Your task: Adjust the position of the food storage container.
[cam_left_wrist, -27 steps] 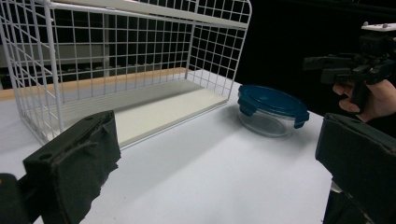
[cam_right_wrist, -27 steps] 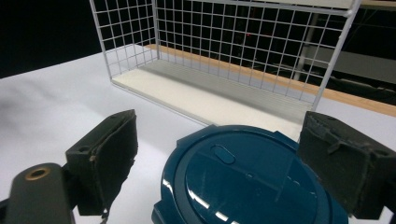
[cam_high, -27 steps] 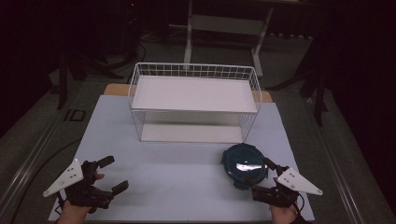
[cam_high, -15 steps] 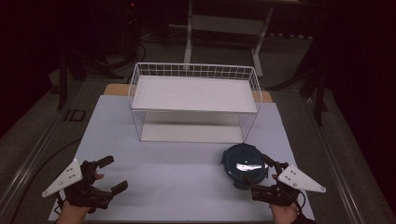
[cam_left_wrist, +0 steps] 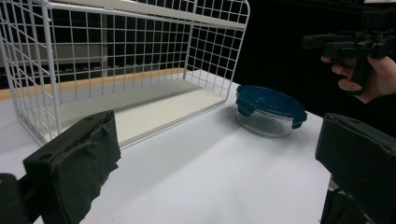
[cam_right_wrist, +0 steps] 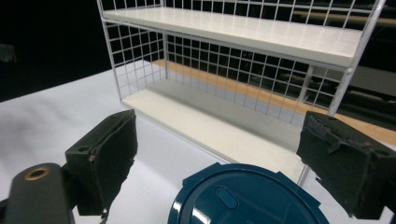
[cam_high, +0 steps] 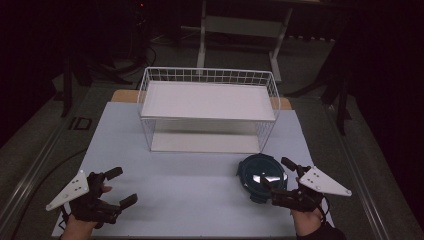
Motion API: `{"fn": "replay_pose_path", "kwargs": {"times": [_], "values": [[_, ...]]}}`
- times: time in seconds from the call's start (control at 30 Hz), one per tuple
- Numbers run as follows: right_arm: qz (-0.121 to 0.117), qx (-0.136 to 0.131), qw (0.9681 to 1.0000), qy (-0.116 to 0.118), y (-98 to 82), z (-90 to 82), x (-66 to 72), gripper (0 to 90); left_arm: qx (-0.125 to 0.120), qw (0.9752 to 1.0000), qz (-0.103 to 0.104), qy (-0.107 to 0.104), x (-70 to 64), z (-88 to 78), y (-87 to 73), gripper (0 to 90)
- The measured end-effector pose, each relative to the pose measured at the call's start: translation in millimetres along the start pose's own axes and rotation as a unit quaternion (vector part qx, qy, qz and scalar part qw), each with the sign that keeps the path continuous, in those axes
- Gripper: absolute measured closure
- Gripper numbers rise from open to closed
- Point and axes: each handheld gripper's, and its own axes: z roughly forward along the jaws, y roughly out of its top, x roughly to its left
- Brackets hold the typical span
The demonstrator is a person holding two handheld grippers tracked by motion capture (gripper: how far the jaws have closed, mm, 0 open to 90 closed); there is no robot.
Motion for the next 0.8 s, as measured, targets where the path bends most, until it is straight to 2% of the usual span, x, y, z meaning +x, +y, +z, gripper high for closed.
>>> {"fn": "replay_pose_path", "kwargs": {"times": [0.07,0.1,0.17,0.23,0.43,0.6,0.7,0.77,0.8], "values": [[-0.002,0.005,1.0000,-0.007,1.1,1.7,-2.5,11.7,0.000,1.0000,-0.001,0.000,0.1,0.1,-0.1,0.0],[0.001,0.006,1.0000,-0.006,1.3,2.5,-4.2,11.7,0.000,1.0000,0.000,0.000,0.0,0.1,-0.1,0.0],[0.008,0.013,0.9997,-0.017,2.2,4.6,-8.1,11.8,0.000,1.0000,0.000,-0.001,-0.2,0.1,-0.2,0.0],[0.017,0.016,0.9996,-0.013,2.5,5.5,-12.2,11.8,0.002,1.0000,0.001,-0.001,-0.3,0.3,-0.2,0.0],[0.011,0.018,0.9989,-0.041,2.9,3.0,-21.3,11.9,0.002,1.0000,0.001,-0.003,-0.2,0.8,-0.6,0.0],[0.028,0.022,0.9981,-0.050,0.5,0.2,-31.2,14.4,0.002,1.0000,0.000,-0.004,-0.4,0.7,-0.5,0.0],[0.028,0.036,0.9976,-0.052,-4.2,-0.4,-36.3,16.9,0.002,1.0000,0.000,-0.004,-0.2,0.8,-0.8,0.0],[0.026,0.049,0.9968,-0.059,-7.9,-1.2,-39.3,23.7,0.003,1.0000,0.000,-0.004,-0.3,1.1,-0.9,0.0],[0.026,0.049,0.9968,-0.059,-7.9,-1.2,-39.3,23.7,0.003,1.0000,0.000,-0.004,-0.3,1.1,-0.9,0.0]]}}
